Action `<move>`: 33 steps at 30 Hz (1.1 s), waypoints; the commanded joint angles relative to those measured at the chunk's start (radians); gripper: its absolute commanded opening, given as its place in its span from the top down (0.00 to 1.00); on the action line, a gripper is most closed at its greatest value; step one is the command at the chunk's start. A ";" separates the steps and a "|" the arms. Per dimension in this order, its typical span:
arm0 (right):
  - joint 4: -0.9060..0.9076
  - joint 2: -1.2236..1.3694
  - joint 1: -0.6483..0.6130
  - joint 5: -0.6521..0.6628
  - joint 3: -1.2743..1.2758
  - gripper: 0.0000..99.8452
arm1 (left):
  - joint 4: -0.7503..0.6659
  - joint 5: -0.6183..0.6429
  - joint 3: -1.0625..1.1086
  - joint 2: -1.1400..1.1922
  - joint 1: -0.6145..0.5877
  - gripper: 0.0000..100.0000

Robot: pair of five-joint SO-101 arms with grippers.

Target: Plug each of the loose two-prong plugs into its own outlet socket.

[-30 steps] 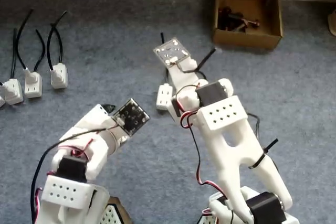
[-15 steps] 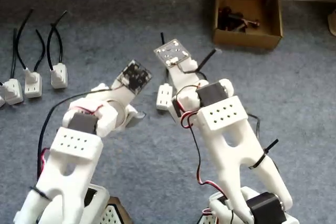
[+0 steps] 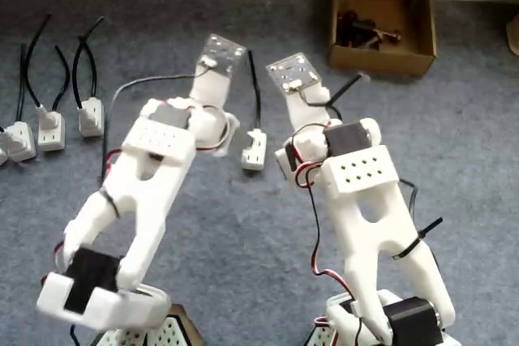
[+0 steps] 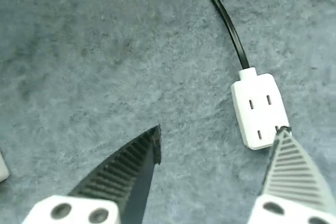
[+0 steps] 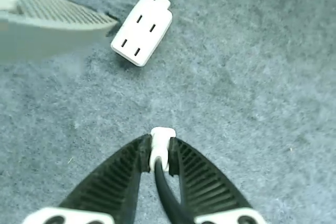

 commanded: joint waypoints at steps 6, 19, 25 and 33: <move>0.004 -0.047 0.134 -0.009 -0.016 0.99 | 0.160 0.098 -0.275 0.168 0.068 0.66; -0.002 -0.047 0.206 -0.008 -0.018 0.99 | 0.305 0.265 -0.547 0.460 0.122 0.63; -0.002 -0.047 0.211 -0.003 -0.018 0.99 | 0.305 0.278 -0.602 0.556 0.124 0.64; -0.002 -0.047 0.211 -0.003 -0.018 0.99 | 0.304 0.276 -0.651 0.642 0.124 0.69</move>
